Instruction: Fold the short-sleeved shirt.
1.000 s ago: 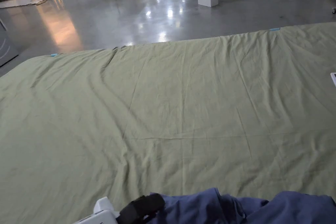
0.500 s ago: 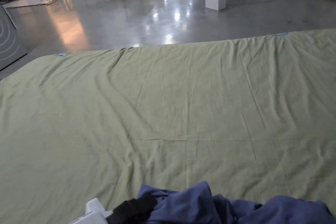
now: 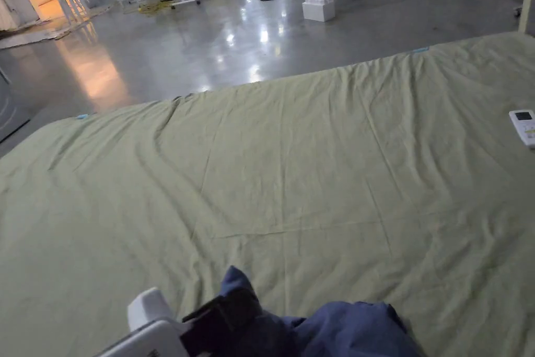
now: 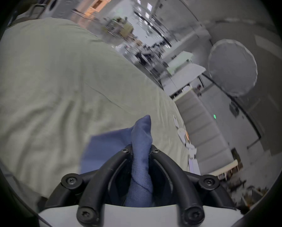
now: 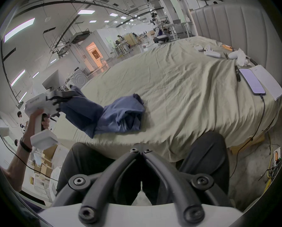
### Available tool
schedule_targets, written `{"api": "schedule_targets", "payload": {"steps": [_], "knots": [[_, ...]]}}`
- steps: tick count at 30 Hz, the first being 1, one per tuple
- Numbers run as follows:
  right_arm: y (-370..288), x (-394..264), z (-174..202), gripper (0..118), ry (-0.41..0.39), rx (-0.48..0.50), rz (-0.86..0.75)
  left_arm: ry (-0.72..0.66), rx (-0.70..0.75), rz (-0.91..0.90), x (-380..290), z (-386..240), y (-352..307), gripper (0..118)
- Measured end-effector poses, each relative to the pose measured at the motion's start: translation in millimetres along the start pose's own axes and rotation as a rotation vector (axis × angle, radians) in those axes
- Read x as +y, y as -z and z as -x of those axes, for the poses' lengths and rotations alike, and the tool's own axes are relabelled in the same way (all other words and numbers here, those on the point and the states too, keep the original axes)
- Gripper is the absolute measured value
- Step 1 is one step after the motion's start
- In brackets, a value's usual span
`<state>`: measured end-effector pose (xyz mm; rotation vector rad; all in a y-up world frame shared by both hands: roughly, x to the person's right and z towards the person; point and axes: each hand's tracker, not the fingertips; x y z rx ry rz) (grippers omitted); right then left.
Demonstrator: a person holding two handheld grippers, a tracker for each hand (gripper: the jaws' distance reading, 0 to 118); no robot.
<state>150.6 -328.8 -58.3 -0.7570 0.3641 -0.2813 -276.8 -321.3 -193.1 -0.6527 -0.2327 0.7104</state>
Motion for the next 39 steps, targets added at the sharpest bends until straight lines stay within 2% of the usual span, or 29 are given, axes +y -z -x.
{"api": "schedule_targets", "payload": {"steps": [3, 5, 7, 9, 10, 12, 13, 14, 15, 16, 17, 19, 21, 27, 30, 33, 35, 37, 39], "knots": [[-13, -2, -3, 0, -0.033, -0.051, -0.033, 0.04, 0.025, 0.126, -34, -19, 57, 16], [-20, -7, -7, 0, -0.08, -0.099, -0.035, 0.054, 0.062, 0.207, -54, -33, 87, 23], [-26, -14, -13, 0, -0.103, -0.135, -0.017, 0.09, 0.11, 0.235, -67, -38, 105, 51], [-30, -21, -23, 0, -0.076, -0.137, -0.001, 0.108, 0.101, 0.241, -71, -45, 106, 82], [-31, -25, -28, 0, -0.036, -0.132, 0.006, 0.101, 0.065, 0.252, -67, -43, 103, 87], [-32, -29, -39, 0, 0.052, -0.124, 0.008, 0.052, -0.016, 0.232, -60, -44, 90, 87], [-32, -31, -43, 0, 0.088, -0.127, 0.001, 0.032, -0.042, 0.209, -55, -44, 82, 86], [-32, -31, -46, 0, 0.112, -0.132, -0.007, 0.028, -0.043, 0.176, -50, -43, 76, 79], [-33, -30, -50, 0, 0.132, -0.135, -0.012, 0.027, -0.04, 0.134, -47, -43, 66, 49], [-33, -30, -53, 0, 0.149, -0.134, -0.018, 0.025, -0.026, 0.095, -44, -42, 59, 14], [-32, -29, -55, 0, 0.163, -0.13, -0.025, 0.008, -0.01, 0.074, -41, -39, 54, 3], [-31, -28, -59, 0, 0.186, -0.125, -0.031, -0.111, 0.035, 0.111, -38, -30, 52, 3], [-28, -26, -60, 0, 0.199, -0.129, -0.026, -0.188, -0.029, 0.175, -46, -23, 59, 3], [-26, -21, -49, 0, 0.152, -0.135, -0.005, -0.145, 0.032, 0.301, -96, -16, 123, 0], [-21, -18, -38, 0, 0.086, -0.134, 0.021, -0.172, 0.059, 0.294, -100, -17, 142, 0], [-10, -8, -22, 0, -0.017, -0.108, 0.056, -0.107, 0.054, 0.31, -90, -25, 135, 0], [2, 4, -11, 0, -0.066, -0.056, 0.066, -0.056, 0.02, 0.315, -88, -26, 128, 0], [16, 23, 4, 0, -0.126, 0.006, 0.044, -0.05, -0.051, 0.252, -80, -30, 105, 0], [39, 43, 16, 0, -0.153, 0.091, 0.023, -0.039, -0.136, 0.189, -71, -31, 79, 0]]}}
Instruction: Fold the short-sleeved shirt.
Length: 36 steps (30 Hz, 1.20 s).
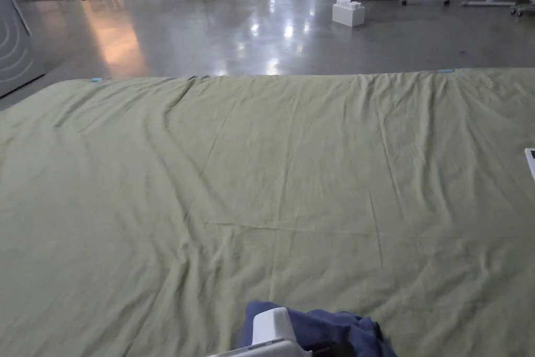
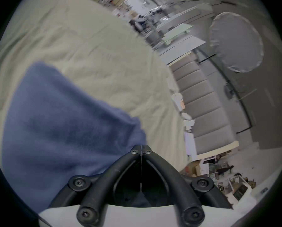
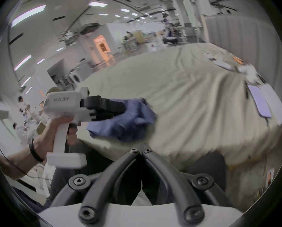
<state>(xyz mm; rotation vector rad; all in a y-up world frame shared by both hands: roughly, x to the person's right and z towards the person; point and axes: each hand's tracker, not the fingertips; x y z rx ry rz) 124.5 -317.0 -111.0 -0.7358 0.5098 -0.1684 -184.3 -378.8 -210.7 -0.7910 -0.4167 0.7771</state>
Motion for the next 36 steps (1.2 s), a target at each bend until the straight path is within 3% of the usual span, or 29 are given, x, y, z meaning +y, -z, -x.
{"api": "schedule_targets", "payload": {"steps": [3, 6, 7, 8, 9, 10, 11, 12, 13, 14, 15, 16, 18, 20, 21, 22, 23, 24, 27, 29, 36], "knots": [[50, 30, 7, 0, -0.041, 0.049, -0.024, 0.05, 0.018, -0.048, 8, -5, -41, 1], [112, 51, 3, 1, 0.062, 0.094, 0.064, 0.074, 0.031, -0.069, 17, 5, -72, 5], [136, 51, -2, 1, 0.098, 0.086, 0.129, 0.08, 0.042, -0.075, 19, 9, -82, 15], [159, 48, -8, 1, 0.081, 0.043, 0.196, 0.083, 0.059, -0.078, 21, 14, -89, 34], [185, 41, -12, 1, 0.004, -0.043, 0.314, 0.089, 0.074, -0.072, 24, 20, -95, 65], [211, 30, -18, 1, -0.076, -0.117, 0.458, 0.099, 0.099, -0.065, 25, 26, -100, 81], [206, 28, -27, 1, 0.008, 0.038, 0.313, 0.107, 0.123, -0.062, 26, 32, -103, 89], [199, 35, -34, 1, 0.16, 0.072, 0.27, 0.112, 0.147, -0.05, 28, 39, -104, 90], [195, 37, -37, 1, 0.281, 0.047, 0.349, 0.103, 0.155, -0.042, 30, 46, -105, 90], [197, 37, -36, 1, 0.265, 0.053, 0.348, 0.094, 0.153, -0.035, 32, 54, -103, 90], [203, 35, -31, 1, 0.144, 0.047, 0.345, 0.072, 0.123, -0.012, 34, 63, -100, 91], [194, 38, -30, 1, 0.081, 0.035, 0.348, 0.045, 0.076, -0.005, 35, 70, -96, 91], [195, 46, -21, 1, 0.09, -0.012, 0.381, -0.04, -0.011, 0.033, 43, 88, -85, 91], [198, 48, -5, 1, -0.041, -0.052, 0.396, -0.079, -0.048, 0.054, 46, 94, -68, 84], [199, 48, 3, 1, -0.113, -0.071, 0.398, -0.083, -0.069, 0.071, 47, 98, -56, 67], [200, 48, 7, 1, -0.15, -0.086, 0.4, -0.063, -0.036, 0.102, 48, 100, -46, 44], [200, 48, 11, 1, -0.174, -0.099, 0.401, -0.062, -0.023, 0.139, 48, 102, -38, 29], [201, 46, 13, 1, -0.186, -0.11, 0.4, -0.051, -0.052, 0.185, 48, 104, -30, 29], [202, 42, 20, 1, -0.209, -0.127, 0.39, 0.001, 0.1, 0.179, 49, 107, -23, 28], [202, 41, 23, 1, -0.224, -0.137, 0.386, -0.094, 0.017, 0.176, 52, 118, -25, 28], [204, 45, 20, 1, -0.211, -0.131, 0.401, -0.012, 0.114, 0.197, 49, 103, -15, 26]]}}
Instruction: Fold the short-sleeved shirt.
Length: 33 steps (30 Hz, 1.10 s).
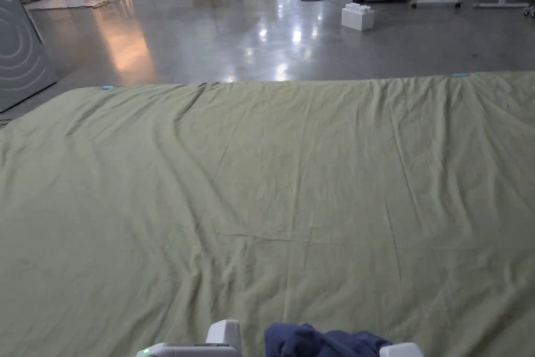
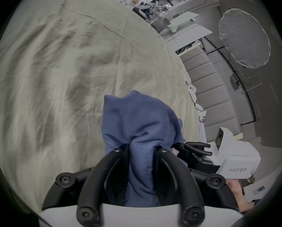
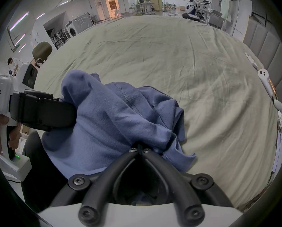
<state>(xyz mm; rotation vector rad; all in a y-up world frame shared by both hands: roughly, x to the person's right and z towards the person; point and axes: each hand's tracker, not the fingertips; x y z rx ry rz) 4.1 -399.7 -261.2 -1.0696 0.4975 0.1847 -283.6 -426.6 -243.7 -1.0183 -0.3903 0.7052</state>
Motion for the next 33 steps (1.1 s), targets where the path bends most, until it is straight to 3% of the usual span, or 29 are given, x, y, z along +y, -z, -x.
{"api": "schedule_targets", "payload": {"steps": [2, 6, 8, 11, 14, 16, 18, 20, 26, 30, 33], "knots": [[1, -1, -2, 1, 0.018, 0.008, -0.004, -0.006, 0.007, 0.001, -2, -2, 1, 26], [2, -7, -11, 1, 0.131, 0.043, -0.031, 0.005, 0.055, 0.002, -5, -17, 4, 23], [3, -10, -18, 1, 0.154, 0.065, -0.041, 0.069, 0.116, 0.024, -3, -29, 6, 22], [-4, -13, -37, 1, 0.246, 0.171, -0.055, 0.128, 0.139, -0.016, -1, -43, -6, 21], [-39, -31, -53, 1, 0.421, 0.353, -0.198, 0.061, 0.075, -0.115, 7, -33, -49, 21], [-63, -47, -58, 1, 0.39, 0.351, -0.239, 0.081, 0.13, -0.185, 22, -16, -94, 21], [-77, -62, -58, 1, 0.326, 0.253, -0.184, 0.037, 0.14, -0.189, 40, 11, -147, 21], [-84, -80, -59, 1, 0.292, 0.198, -0.16, 0.039, 0.273, -0.201, 59, 40, -194, 21], [-94, -111, -52, 1, 0.276, 0.234, -0.186, -0.03, 0.648, -0.187, 107, 117, -290, 24], [-89, -109, -44, 1, 0.28, 0.253, -0.163, -0.038, 0.824, -0.224, 132, 152, -287, 70], [-91, -106, -38, 1, 0.27, 0.254, -0.161, -0.184, 0.946, -0.238, 140, 176, -271, 74]]}}
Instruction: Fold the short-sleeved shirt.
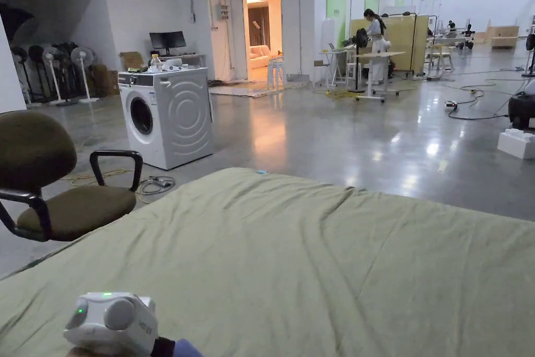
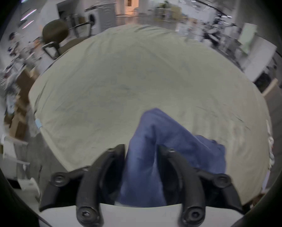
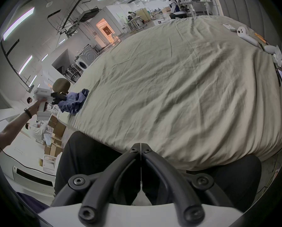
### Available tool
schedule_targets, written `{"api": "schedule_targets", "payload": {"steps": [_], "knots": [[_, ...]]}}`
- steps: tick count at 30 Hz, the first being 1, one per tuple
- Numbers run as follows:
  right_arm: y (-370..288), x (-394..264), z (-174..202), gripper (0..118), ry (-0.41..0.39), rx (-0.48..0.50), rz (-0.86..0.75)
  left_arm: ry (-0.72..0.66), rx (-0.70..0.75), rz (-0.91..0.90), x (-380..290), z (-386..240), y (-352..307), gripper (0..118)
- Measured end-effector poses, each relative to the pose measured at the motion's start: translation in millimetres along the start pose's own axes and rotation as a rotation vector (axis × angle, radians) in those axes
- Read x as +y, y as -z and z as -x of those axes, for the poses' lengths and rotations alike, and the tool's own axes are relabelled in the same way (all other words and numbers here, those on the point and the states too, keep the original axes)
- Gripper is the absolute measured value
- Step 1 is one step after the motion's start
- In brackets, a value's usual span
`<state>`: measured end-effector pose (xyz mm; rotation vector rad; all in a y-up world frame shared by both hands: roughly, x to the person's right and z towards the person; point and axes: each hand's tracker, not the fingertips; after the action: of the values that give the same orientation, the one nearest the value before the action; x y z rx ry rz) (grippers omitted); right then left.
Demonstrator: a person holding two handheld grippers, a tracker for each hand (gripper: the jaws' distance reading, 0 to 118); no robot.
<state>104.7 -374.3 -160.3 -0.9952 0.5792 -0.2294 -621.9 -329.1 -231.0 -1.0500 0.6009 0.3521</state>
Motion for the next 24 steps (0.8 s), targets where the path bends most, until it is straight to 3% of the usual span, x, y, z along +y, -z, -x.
{"api": "schedule_targets", "payload": {"steps": [3, 7, 9, 11, 14, 16, 18, 22, 24], "knots": [[-19, 3, 8, 1, -0.068, -0.011, -0.043, 0.108, 0.055, 0.015, -3, -6, -8, 74], [-43, 3, 4, 1, -0.079, -0.024, -0.088, 0.168, 0.031, -0.186, -11, -15, -67, 74], [-55, 4, 1, 1, -0.102, -0.082, -0.13, 0.054, -0.245, -0.236, -15, -18, -114, 73], [-69, 8, 0, 1, -0.102, -0.123, -0.179, 0.033, -0.454, -0.315, -28, -31, -160, 73], [-92, 21, 5, 1, -0.049, -0.129, -0.311, 0.168, -0.555, -0.429, -49, -63, -224, 69], [-109, 34, 11, 1, -0.036, -0.115, -0.407, 0.233, -0.675, -0.501, -75, -102, -265, 54], [-124, 48, 20, 1, -0.051, -0.109, -0.492, 0.358, -0.735, -0.647, -103, -129, -295, 24], [-149, 70, 39, 1, -0.116, -0.108, -0.621, 0.501, -0.598, -0.879, -159, -180, -323, 6], [-158, 76, 47, 1, -0.167, -0.124, -0.668, 0.514, -0.572, -0.912, -183, -197, -321, 4]]}}
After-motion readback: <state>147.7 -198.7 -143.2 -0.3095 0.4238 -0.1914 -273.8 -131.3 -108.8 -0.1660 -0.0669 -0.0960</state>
